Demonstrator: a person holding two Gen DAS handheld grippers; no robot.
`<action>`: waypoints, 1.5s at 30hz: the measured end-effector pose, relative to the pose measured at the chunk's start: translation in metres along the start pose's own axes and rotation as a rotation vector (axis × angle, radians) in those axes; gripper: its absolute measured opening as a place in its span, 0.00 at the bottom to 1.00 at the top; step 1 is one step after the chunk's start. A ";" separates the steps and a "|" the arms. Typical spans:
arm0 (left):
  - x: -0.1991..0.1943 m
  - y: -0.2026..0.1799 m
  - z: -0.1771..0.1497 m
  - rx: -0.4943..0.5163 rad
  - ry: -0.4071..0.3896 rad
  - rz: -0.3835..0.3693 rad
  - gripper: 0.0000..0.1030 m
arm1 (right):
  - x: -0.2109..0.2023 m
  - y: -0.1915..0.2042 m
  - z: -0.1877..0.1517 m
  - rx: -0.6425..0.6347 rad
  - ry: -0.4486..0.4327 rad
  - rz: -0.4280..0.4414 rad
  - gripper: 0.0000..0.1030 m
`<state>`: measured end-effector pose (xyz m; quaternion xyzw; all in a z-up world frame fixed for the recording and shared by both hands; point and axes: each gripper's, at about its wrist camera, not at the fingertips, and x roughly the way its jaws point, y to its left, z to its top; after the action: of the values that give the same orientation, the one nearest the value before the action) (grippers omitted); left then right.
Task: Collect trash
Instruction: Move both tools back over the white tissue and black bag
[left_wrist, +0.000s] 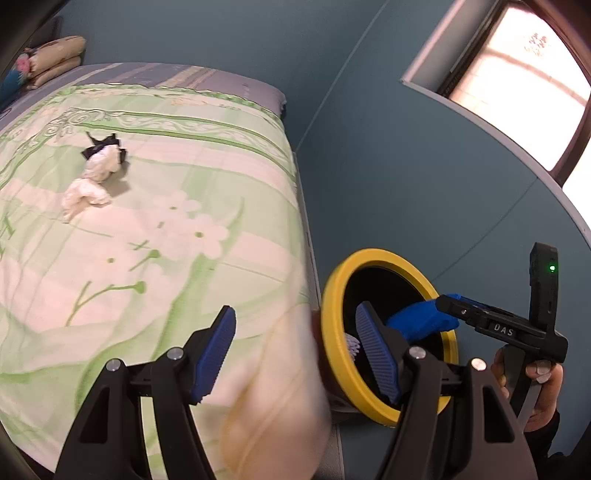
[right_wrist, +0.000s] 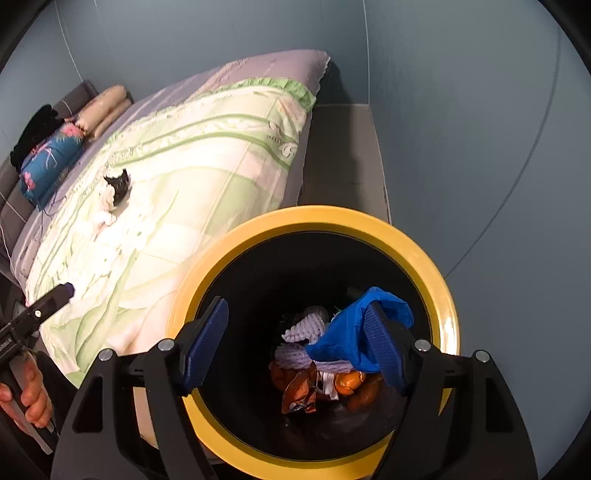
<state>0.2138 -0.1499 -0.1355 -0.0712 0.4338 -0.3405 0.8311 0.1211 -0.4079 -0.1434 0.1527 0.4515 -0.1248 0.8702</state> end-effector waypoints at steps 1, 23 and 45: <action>-0.002 0.004 0.000 -0.005 -0.006 0.002 0.63 | 0.002 0.002 0.002 -0.004 0.009 -0.005 0.69; -0.039 0.111 -0.005 -0.165 -0.075 0.099 0.68 | 0.038 0.042 0.022 -0.039 0.151 -0.078 0.77; -0.024 0.192 0.027 -0.250 -0.095 0.257 0.68 | 0.088 0.202 0.103 -0.251 0.051 0.165 0.77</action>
<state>0.3223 0.0062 -0.1823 -0.1338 0.4383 -0.1714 0.8721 0.3195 -0.2673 -0.1292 0.0822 0.4713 0.0083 0.8781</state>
